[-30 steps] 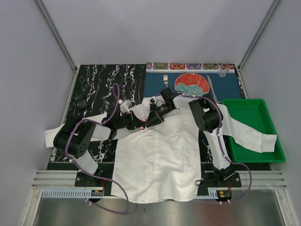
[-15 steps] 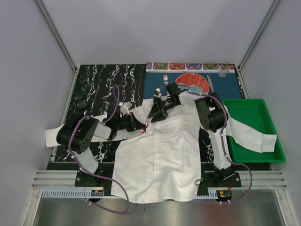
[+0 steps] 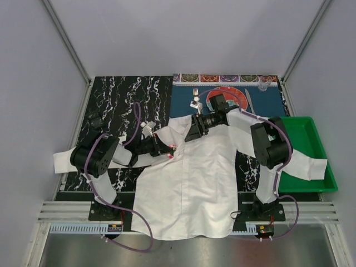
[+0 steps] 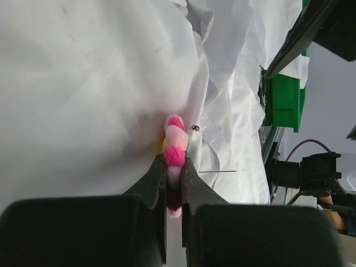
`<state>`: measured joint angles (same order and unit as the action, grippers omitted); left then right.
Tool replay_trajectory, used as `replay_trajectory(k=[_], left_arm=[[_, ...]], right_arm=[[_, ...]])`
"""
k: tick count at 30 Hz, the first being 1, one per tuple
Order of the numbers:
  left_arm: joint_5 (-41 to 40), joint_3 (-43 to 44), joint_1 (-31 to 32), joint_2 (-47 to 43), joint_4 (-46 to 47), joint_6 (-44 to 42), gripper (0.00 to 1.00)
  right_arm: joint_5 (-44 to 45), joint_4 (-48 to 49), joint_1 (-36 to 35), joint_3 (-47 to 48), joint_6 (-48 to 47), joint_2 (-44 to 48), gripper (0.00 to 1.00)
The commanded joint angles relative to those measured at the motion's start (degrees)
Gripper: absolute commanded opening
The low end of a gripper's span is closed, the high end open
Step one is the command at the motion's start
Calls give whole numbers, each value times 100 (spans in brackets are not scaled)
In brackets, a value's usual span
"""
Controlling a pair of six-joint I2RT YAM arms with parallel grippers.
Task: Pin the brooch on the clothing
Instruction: Pin the brooch to the clothes.
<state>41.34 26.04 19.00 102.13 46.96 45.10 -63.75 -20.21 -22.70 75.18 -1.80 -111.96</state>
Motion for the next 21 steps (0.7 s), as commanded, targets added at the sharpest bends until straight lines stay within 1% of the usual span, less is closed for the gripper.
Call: replay_trajectory(k=[1,2,4,5,8,10,11,17,18,21], left_arm=[[375,-82,-46,141,797,165,0],[401,-82,-55,150,823,183,0],[418,-117,-63,176,999,288,0],[436,-117,-64,185,1025,297,0],[497,-126,-64,220,1218,367,0],[524,-152,-72,255,1307,455,0],[559,-143,-72,264,1429,490,0],[629,-222,-81,264,1798,710,0],[638,-240,-81,238,1799,719,0],[673,-266,-90,211,1904,772,0]], right_arm=[[335,-323,-208,-153,-1364,253,76],[363,-413,-226,-144,-1741,271,76],[450,-492,-279,-170,-2007,332,76],[520,-519,-296,-179,-2304,342,75],[723,-528,-410,-170,-2684,333,73],[890,-467,-585,-205,-2851,342,74],[916,-388,-630,-231,-2826,359,76],[882,227,-797,-354,-2527,289,79],[881,254,-815,-346,-2518,272,80],[812,412,-877,-320,-2325,228,80]])
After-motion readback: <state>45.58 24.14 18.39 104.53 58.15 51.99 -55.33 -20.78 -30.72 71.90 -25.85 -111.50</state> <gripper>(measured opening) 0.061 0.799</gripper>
